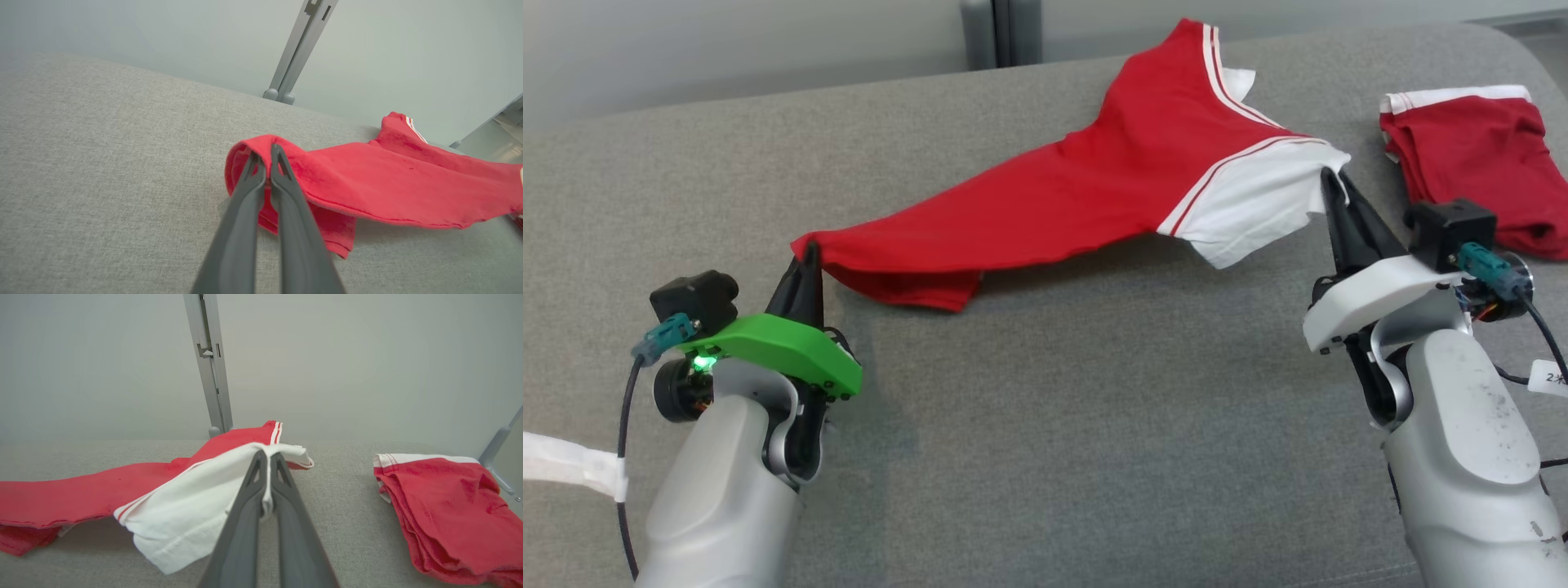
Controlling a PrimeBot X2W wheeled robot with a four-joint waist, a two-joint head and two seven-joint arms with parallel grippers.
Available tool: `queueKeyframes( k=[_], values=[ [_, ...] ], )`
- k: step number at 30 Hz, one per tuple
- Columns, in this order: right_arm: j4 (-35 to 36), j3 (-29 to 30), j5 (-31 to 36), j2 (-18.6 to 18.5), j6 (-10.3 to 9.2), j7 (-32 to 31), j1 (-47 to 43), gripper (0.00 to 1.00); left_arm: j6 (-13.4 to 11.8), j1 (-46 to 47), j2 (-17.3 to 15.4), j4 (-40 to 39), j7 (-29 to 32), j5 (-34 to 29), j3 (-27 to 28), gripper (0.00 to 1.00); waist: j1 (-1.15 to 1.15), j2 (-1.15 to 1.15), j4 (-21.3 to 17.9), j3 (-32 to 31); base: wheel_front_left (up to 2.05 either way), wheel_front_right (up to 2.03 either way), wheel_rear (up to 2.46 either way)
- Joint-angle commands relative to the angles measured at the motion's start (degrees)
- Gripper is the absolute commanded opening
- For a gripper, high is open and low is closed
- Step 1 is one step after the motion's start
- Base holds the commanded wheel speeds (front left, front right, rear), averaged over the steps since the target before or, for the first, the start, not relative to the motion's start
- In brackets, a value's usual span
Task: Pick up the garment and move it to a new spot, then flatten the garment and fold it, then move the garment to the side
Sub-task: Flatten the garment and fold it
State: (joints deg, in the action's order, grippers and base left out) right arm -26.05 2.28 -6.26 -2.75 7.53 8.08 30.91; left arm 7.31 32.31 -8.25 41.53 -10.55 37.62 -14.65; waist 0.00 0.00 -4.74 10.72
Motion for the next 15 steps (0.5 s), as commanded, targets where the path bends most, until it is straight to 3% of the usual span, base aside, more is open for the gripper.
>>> queueKeyframes(
  k=[1,7,15],
  values=[
    [2.2,0.6,0.6,-0.3,-0.09,-0.1,-1.0,0.00,0.3,-1.4,-1.3,-2.8,0.2,0.7,-0.3,0.00,0.00,0.00,0.6,-4.3,0.00,0.00,0.00],
    [12.9,2.0,0.7,-1.0,-0.09,-1.7,-1.7,0.00,0.2,-4.5,-4.2,-16.6,2.8,3.9,0.0,0.00,0.00,0.00,0.6,-9.9,0.00,0.00,0.00],
    [35.6,3.9,0.5,-3.8,-0.09,-8.1,-2.8,0.00,-4.4,-6.1,-10.2,-43.1,9.5,1.8,0.9,0.00,0.00,0.00,-0.3,-13.7,0.00,0.00,0.00]
  ],
)
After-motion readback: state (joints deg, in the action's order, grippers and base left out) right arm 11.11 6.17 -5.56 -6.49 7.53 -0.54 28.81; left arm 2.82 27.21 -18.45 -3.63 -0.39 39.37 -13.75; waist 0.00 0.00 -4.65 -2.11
